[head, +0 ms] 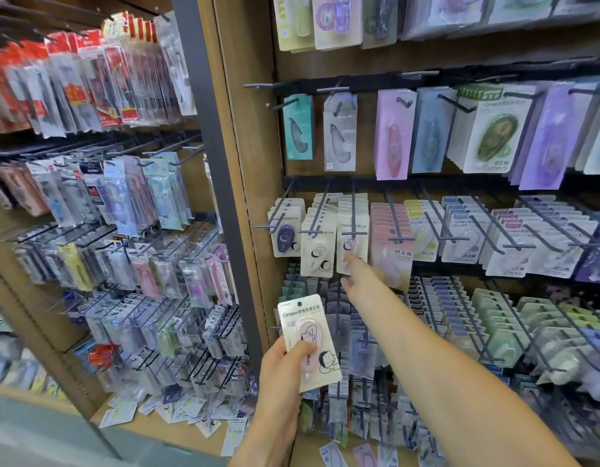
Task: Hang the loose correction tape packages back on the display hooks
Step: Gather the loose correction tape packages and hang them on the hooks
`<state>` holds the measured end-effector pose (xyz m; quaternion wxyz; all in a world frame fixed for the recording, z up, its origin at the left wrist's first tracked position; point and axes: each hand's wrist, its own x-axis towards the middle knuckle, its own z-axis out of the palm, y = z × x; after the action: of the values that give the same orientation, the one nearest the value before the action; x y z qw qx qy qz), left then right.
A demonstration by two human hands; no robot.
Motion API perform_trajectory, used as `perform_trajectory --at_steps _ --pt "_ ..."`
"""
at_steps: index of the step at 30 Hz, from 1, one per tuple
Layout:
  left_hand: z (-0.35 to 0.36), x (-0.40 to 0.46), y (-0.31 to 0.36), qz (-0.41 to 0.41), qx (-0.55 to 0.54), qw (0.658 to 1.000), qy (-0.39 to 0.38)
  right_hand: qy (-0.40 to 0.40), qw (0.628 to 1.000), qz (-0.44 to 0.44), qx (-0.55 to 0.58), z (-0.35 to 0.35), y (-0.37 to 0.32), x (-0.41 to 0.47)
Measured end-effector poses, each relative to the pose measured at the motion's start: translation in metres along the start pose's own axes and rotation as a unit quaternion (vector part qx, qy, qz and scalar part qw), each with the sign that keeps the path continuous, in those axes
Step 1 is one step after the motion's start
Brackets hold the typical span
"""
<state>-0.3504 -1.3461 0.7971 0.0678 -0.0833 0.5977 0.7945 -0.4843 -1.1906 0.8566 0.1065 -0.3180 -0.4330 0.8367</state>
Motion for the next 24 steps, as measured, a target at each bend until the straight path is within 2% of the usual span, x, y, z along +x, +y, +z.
perform_trajectory --at_steps 5,8,10,15,19,24 --pt "0.0 0.004 -0.004 0.044 -0.016 0.999 0.004 -0.012 0.993 -0.035 -0.11 -0.054 0.025 -0.055" --pt "0.014 0.008 -0.005 0.09 -0.012 0.996 -0.009 -0.129 0.975 -0.075 -0.164 -0.089 0.036 -0.094" --pt "0.028 0.01 -0.002 0.13 0.002 0.991 -0.028 -0.166 0.964 -0.103 -0.181 -0.101 0.039 -0.1" --pt "0.06 0.028 0.013 0.197 0.06 0.975 -0.079 -0.133 0.955 -0.2 -0.172 -0.094 0.017 -0.082" --pt "0.071 0.049 0.023 0.247 0.117 0.957 -0.098 -0.116 0.959 -0.211 -0.153 -0.082 0.008 -0.063" --pt "0.073 0.068 0.021 0.265 0.135 0.95 -0.097 -0.101 0.96 -0.214 -0.147 -0.075 0.007 -0.052"
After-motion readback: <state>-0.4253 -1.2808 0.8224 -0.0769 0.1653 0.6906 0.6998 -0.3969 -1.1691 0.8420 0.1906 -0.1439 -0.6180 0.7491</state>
